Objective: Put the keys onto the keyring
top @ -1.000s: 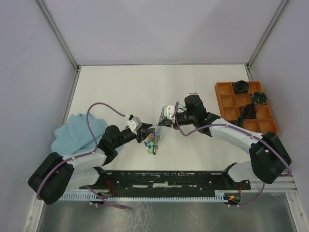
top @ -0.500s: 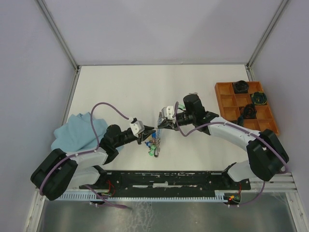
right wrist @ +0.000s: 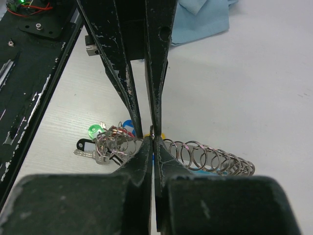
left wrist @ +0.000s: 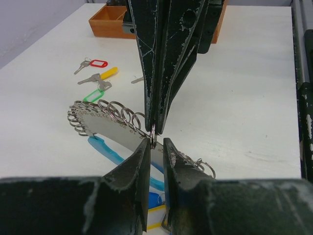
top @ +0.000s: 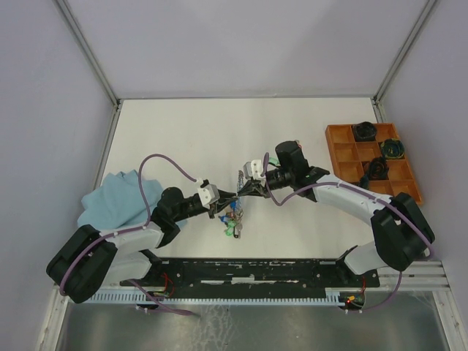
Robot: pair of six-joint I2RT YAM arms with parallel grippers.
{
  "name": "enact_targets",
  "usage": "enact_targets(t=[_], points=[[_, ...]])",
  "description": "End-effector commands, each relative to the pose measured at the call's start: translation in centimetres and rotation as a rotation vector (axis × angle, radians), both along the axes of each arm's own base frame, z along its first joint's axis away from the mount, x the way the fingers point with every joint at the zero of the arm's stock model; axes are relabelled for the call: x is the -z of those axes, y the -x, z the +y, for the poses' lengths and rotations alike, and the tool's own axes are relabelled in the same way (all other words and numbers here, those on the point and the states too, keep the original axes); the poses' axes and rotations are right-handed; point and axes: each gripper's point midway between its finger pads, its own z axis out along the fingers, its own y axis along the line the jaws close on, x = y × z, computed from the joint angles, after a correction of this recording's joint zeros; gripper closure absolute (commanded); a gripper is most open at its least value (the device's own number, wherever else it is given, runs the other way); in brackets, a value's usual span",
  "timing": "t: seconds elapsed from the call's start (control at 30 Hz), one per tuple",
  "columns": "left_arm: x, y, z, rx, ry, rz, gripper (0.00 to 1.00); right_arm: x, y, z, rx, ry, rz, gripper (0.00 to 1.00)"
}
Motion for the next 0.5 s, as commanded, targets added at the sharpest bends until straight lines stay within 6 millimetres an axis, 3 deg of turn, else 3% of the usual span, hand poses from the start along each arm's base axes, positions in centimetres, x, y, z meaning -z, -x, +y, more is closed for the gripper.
enact_targets(t=[0.0,0.13,0.23,0.33,0.47], points=[[-2.65,-0.59,-0.51,0.022,0.027,-0.119,0.79,-3.21,-0.19,1.09,-0.067,-0.083,-0.057,0.99],[-2.37,-0.60,-0.53,0.024,0.020,-0.113,0.85,-3.31,0.00,1.06,-0.078,-0.085,-0.055,0.99],[-2.25,-0.72,-0.40,0.014,0.015,-0.112,0.96,-3.23,0.05,0.99,-0.079,-0.080,-0.055,0.99],[-2.30,-0.69,-0.27,0.009,0.009,-0.112,0.97,-2.80,-0.06,0.71,-0.062,-0.058,-0.056,0.97],[-2.59,-0.71,0.09,-0.008,-0.004,-0.114,0.97,-2.56,-0.19,0.12,-0.017,-0.035,-0.057,0.87]])
